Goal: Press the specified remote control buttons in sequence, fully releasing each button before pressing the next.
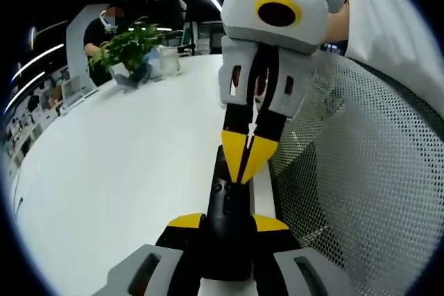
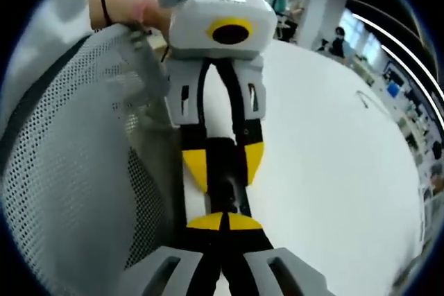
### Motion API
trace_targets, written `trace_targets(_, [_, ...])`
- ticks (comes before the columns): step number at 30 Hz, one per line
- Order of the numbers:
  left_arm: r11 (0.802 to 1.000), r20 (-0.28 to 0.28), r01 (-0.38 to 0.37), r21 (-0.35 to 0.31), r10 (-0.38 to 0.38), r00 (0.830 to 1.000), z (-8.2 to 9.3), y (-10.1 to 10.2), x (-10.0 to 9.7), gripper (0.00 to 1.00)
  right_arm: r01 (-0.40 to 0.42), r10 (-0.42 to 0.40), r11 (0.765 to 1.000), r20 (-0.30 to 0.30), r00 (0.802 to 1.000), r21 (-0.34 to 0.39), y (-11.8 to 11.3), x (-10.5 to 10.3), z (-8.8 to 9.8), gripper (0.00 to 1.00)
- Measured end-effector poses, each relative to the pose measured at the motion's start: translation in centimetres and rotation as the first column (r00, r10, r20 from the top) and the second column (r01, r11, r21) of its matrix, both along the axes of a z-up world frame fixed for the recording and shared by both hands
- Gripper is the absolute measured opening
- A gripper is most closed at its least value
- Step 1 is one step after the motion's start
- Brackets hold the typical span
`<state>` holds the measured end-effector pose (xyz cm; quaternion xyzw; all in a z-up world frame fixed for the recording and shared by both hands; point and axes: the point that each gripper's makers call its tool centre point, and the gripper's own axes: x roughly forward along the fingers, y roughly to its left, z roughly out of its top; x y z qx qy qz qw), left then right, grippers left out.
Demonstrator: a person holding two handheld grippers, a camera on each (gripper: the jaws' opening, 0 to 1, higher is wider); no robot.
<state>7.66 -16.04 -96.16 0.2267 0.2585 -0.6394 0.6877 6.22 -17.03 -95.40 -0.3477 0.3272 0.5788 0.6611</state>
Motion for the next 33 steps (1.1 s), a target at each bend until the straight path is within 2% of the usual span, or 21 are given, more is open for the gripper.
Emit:
trace_targets(6, [1.000,-0.002,0.005,-0.003,-0.005,1.000,0.0,0.0,-0.1,0.25,-0.042,0.043,0.998,0.022,0.999,-0.039,0.0,-0.3,-0.2,0.00])
trace_targets(12, [1.000,-0.002,0.007,-0.002,-0.007,1.000,0.0,0.0,-0.2,0.25,-0.048,0.050,0.997,0.031,0.998,-0.063,0.2,-0.5,-0.3,0.00])
trace_targets(20, [1.000,0.000,0.014,0.000,-0.014,1.000,0.0,0.0,-0.3,0.25,-0.021,0.021,0.999,-0.002,1.000,-0.049,0.2,-0.7,-0.5,0.00])
trace_targets(23, [1.000,0.001,0.015,0.001,-0.015,1.000,0.0,-0.1,-0.3,0.25,0.049,-0.048,0.998,-0.047,0.998,0.027,0.2,-0.6,-0.3,0.00])
trace_targets(26, [1.000,0.001,0.014,0.001,-0.014,1.000,0.0,-0.1,-0.3,0.25,0.148,-0.135,0.985,-0.138,0.981,0.088,0.2,-0.5,0.0,0.00])
trace_targets(28, [1.000,0.001,0.013,0.000,-0.013,1.000,0.0,-0.1,-0.3,0.25,0.158,-0.143,0.985,-0.183,0.973,0.071,-0.1,-0.7,-0.2,0.00])
trace_targets(31, [1.000,0.001,0.014,0.000,-0.014,1.000,0.0,-0.1,-0.3,0.25,0.138,-0.130,0.989,-0.115,0.985,0.061,0.0,0.0,0.1,0.00])
trace_targets(33, [1.000,0.001,0.013,0.000,-0.013,1.000,0.0,-0.1,-0.3,0.25,0.133,-0.127,0.989,-0.095,0.987,0.059,0.2,0.3,0.3,0.00])
